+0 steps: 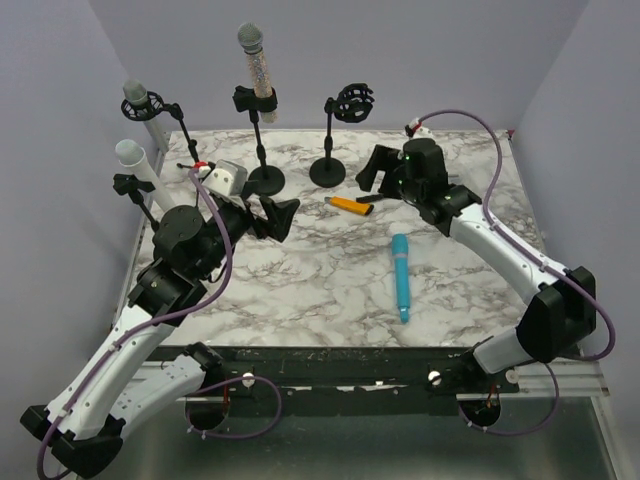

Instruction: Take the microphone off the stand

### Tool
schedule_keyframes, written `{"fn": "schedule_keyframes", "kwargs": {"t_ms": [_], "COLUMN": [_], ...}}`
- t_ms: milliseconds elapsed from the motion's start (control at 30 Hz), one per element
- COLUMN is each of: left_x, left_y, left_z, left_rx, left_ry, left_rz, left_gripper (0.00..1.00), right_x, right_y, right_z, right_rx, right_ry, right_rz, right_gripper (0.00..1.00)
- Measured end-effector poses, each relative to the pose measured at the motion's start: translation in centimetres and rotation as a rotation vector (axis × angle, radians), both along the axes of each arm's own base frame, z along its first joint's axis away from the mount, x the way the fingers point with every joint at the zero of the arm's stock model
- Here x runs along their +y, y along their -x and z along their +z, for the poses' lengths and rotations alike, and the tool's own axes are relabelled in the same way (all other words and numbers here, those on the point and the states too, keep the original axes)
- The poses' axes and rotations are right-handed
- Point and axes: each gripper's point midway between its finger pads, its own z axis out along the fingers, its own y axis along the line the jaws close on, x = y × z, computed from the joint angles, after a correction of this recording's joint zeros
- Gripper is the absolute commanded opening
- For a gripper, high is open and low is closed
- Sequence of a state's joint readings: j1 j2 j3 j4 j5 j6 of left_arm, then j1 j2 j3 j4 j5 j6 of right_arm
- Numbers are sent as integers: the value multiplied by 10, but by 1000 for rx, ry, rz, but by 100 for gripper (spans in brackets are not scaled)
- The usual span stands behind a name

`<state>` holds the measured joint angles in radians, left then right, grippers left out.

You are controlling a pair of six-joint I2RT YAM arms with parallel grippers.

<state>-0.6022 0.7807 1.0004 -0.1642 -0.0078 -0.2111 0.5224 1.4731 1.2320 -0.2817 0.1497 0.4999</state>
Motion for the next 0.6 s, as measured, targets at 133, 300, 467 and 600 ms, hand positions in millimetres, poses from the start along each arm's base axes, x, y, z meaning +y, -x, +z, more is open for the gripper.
{"fn": "schedule_keyframes", "kwargs": {"t_ms": [133, 300, 467, 600], "left_x": [-3, -5, -6, -5], "left_y": [0, 1, 2, 3], "left_z": [-2, -4, -2, -1], "left_rx": [4, 6, 0, -3], "left_ry": [-8, -13, -15, -13], "left_rz": [-7, -12, -15, -14], "left_gripper": [98, 98, 98, 99], "right_x": [10, 8, 11, 26], "right_y": [-36, -77, -113, -127], "right_z": [56, 104, 121, 121], "right_rx": [-105, -155, -138, -105], "right_ry": [-188, -439, -592, -654], "right_rz": [-3, -10, 2, 37], "right_gripper": [100, 100, 100, 100]}}
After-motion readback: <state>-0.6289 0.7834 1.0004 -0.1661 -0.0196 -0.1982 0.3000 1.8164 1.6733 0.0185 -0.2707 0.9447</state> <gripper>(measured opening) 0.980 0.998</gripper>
